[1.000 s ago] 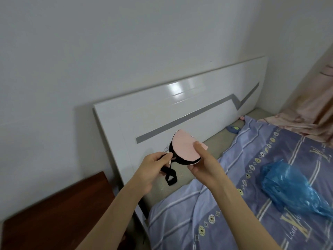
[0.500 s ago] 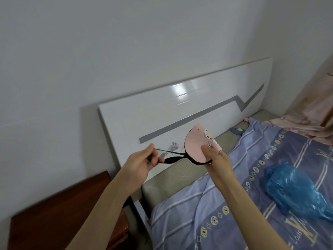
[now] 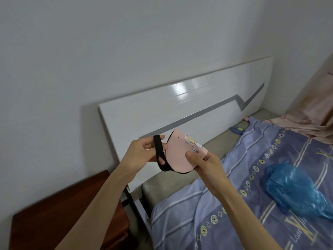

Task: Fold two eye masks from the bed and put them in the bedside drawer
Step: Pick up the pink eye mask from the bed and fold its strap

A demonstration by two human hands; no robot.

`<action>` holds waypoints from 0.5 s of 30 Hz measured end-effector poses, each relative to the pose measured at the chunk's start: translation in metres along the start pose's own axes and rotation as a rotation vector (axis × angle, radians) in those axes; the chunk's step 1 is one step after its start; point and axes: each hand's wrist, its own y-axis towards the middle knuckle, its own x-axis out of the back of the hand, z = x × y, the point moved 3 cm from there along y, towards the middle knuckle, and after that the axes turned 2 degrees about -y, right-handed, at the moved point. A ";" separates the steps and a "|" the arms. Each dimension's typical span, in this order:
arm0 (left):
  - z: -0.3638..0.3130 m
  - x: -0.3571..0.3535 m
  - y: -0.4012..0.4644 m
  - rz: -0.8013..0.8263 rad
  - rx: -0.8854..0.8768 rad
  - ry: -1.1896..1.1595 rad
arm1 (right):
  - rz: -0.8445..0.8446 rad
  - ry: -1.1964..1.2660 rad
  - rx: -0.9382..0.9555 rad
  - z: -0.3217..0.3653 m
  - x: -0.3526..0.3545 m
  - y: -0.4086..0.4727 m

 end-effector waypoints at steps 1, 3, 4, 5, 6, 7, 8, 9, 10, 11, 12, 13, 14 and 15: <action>-0.001 0.000 0.000 0.012 -0.012 0.017 | -0.003 -0.061 -0.007 -0.001 0.000 -0.001; -0.001 0.001 0.000 0.035 -0.047 0.073 | 0.022 -0.162 -0.029 -0.001 -0.002 -0.003; -0.001 0.001 0.000 0.034 -0.055 0.091 | 0.035 -0.201 -0.036 -0.002 -0.003 -0.004; 0.000 0.000 0.000 0.028 -0.059 0.091 | 0.045 -0.241 -0.039 -0.001 -0.005 -0.004; 0.000 0.000 0.001 0.024 -0.067 0.084 | 0.055 -0.274 -0.037 0.001 -0.006 -0.004; 0.000 -0.001 0.000 0.024 -0.080 0.080 | 0.066 -0.302 -0.036 0.002 -0.008 -0.005; 0.000 -0.001 0.000 0.026 -0.091 0.087 | 0.075 -0.326 -0.035 0.003 -0.009 -0.005; 0.000 -0.001 0.000 0.031 -0.096 0.100 | 0.083 -0.343 -0.033 0.003 -0.009 -0.005; 0.001 -0.001 -0.001 0.036 -0.091 0.118 | 0.094 -0.360 -0.037 0.004 -0.009 -0.005; 0.001 0.000 -0.001 0.042 -0.082 0.137 | 0.100 -0.385 -0.044 0.005 -0.009 -0.005; 0.003 0.001 -0.002 0.049 -0.071 0.155 | 0.110 -0.412 -0.047 0.006 -0.010 -0.005; 0.004 0.001 -0.003 0.060 -0.065 0.177 | 0.131 -0.443 -0.063 0.006 -0.011 -0.005; 0.005 0.001 -0.006 0.077 -0.066 0.208 | 0.155 -0.482 -0.079 0.006 -0.012 -0.005; 0.006 0.001 -0.008 0.096 -0.071 0.243 | 0.179 -0.509 -0.094 0.006 -0.014 -0.005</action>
